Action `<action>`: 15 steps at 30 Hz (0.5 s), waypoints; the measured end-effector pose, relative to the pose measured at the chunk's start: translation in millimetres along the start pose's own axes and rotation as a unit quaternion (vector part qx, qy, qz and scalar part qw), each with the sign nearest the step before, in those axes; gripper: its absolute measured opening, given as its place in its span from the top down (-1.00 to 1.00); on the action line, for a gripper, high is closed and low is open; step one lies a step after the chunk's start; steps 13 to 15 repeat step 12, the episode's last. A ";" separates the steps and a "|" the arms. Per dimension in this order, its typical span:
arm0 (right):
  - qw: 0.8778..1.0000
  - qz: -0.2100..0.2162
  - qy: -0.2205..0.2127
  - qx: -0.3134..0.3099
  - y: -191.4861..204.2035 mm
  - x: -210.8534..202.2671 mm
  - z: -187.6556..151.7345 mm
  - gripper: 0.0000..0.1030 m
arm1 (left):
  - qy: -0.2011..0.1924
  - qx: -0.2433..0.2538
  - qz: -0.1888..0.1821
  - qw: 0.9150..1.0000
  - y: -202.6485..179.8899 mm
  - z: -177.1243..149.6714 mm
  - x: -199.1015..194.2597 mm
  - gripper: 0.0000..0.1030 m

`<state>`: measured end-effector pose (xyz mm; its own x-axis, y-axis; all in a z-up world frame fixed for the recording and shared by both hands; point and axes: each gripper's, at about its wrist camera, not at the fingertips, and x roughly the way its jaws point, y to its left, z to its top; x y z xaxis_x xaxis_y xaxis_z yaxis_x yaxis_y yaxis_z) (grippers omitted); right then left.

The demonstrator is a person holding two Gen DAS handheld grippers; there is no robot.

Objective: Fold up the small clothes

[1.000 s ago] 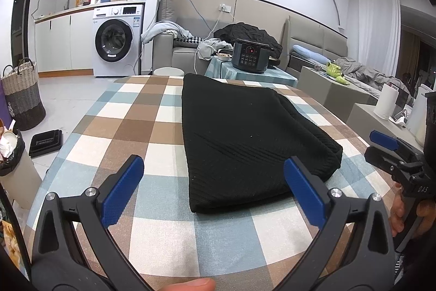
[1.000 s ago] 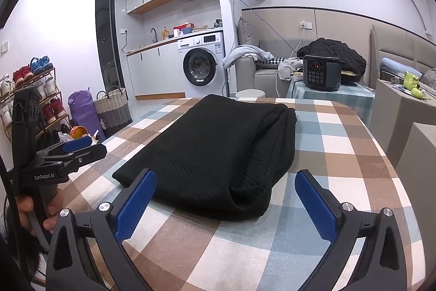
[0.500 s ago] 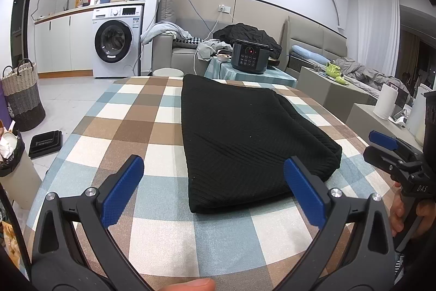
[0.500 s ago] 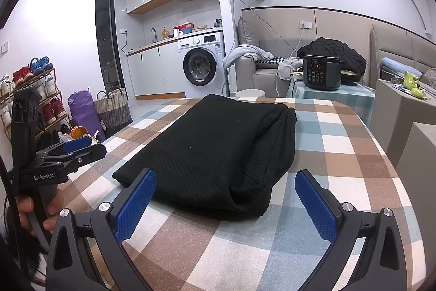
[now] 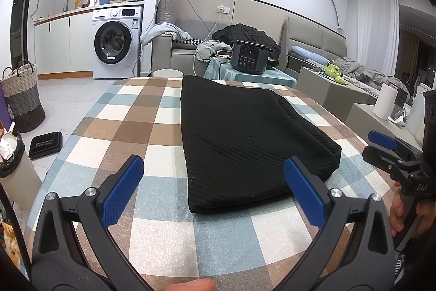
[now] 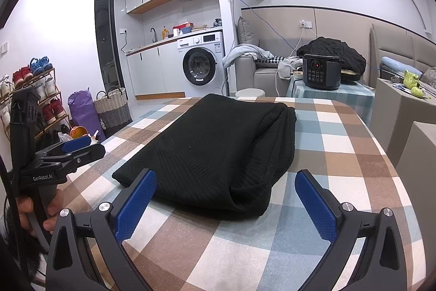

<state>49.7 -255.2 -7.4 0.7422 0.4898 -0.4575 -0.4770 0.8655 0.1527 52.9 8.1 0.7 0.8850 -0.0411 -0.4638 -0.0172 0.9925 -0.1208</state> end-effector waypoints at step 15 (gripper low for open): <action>1.000 0.000 0.001 0.002 -0.1 0.1 -1.1 -1.00 | -0.004 0.003 0.000 1.000 -2.8 2.4 -2.5 -0.98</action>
